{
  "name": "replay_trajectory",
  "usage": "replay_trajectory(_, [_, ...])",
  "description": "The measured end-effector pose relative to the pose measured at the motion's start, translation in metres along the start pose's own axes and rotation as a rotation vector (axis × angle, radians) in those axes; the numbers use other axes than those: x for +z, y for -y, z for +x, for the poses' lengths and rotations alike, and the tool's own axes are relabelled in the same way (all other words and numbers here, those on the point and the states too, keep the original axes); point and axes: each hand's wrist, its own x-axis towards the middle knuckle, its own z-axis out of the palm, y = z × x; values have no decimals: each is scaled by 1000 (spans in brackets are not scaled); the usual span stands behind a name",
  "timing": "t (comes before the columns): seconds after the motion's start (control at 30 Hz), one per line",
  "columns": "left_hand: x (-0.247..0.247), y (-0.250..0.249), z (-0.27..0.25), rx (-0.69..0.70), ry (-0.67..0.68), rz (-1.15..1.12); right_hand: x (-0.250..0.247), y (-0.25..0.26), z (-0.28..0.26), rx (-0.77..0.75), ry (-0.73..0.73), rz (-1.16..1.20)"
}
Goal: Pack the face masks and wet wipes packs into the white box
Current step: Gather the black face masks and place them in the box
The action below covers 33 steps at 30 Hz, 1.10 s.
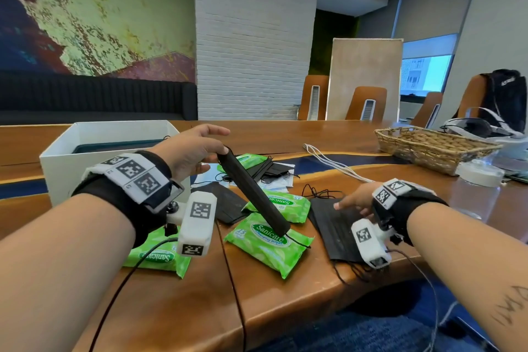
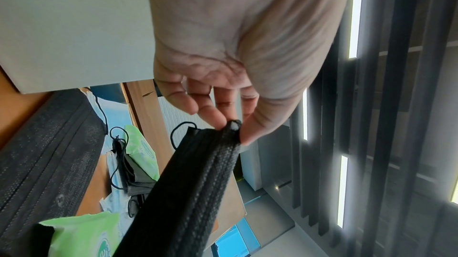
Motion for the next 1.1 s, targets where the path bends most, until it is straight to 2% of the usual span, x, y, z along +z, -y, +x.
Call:
replay_trajectory(0.1, [-2,1,0,3,8,-2,5,0,2,10,10,-169])
replay_trajectory(0.4, [-7,-4,-4,31,15,-55,1,16,-9,4,163,-276])
replay_trajectory(0.6, [-14,0,-11,37,29,-26,10,14,1,-50,96,-283])
replay_trajectory(0.77, [-29,0,-20,114,46,-33,-8,15,3,-113,4,-108])
replay_trajectory(0.83, [-35,-3,-23,154,62,-37,-24,20,-3,-170,-86,-13])
replay_trajectory(0.9, [-39,-8,-25,187,91,-88,-35,29,-12,-270,-155,178])
replay_trajectory(1.0, [-43,-17,-28,266,95,-195,-39,51,-25,-433,-148,572])
replay_trajectory(1.1, [-47,-23,-33,355,92,-350,-30,78,-34,-555,-60,774])
